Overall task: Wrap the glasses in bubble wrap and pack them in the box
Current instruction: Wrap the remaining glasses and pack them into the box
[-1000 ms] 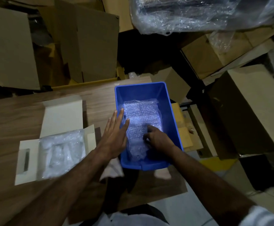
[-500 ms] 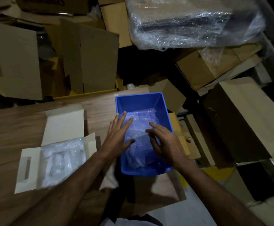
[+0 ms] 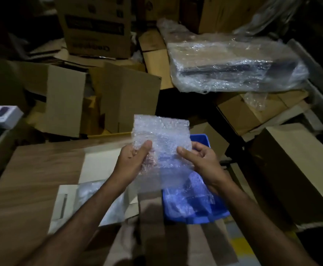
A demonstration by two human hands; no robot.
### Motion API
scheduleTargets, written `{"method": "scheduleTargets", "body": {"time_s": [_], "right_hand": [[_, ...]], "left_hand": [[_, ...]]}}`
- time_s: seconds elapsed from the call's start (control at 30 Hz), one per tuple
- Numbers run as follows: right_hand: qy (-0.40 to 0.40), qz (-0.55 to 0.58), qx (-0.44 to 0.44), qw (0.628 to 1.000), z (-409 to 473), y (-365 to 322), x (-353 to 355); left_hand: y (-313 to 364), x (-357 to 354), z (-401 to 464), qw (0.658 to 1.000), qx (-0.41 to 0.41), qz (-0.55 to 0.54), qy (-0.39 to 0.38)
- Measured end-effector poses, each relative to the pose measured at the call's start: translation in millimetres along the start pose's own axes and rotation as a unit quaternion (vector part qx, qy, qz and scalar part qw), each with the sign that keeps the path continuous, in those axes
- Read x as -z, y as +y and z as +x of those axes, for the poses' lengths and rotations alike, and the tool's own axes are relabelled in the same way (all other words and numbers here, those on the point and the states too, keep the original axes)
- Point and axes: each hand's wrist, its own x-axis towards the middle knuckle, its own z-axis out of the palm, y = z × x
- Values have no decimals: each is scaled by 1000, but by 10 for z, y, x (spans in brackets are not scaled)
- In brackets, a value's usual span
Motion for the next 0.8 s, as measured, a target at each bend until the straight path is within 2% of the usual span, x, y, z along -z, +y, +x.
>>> {"method": "scheduleTargets", "body": {"time_s": [0.13, 0.23, 0.3, 0.47, 0.53, 0.6, 0.7, 0.73, 0.77, 0.8], "right_hand": [[48, 1, 0, 999, 28, 47, -535], [72, -114, 34, 990, -24, 220, -823], [38, -128, 56, 989, -61, 317, -962], [-138, -150, 28, 979, -120, 485, -1227], [-150, -218, 33, 964, -128, 510, -1344], [-134, -335, 73, 930, -124, 493, -1489], [-144, -415, 139, 887, -101, 439, -1642], [-155, -413, 144, 886, -83, 422, -1668], [-167, -380, 119, 902, -78, 407, -1675], [-183, -335, 86, 920, -83, 369, -1684]], "left_hand": [[105, 413, -175, 995, 64, -27, 66], [-13, 797, -368, 994, 83, -22, 62], [-107, 1072, -529, 997, 71, -29, 33], [-172, 1606, -814, 998, 48, 3, -39], [-207, 1696, -855, 996, 63, 59, -11], [-249, 1752, -872, 982, 57, 176, 30], [-279, 1891, -903, 948, -3, 310, 66], [-291, 1962, -904, 940, -21, 333, 67], [-279, 2019, -908, 938, -30, 339, 58], [-253, 2072, -913, 952, -30, 302, 43]]}}
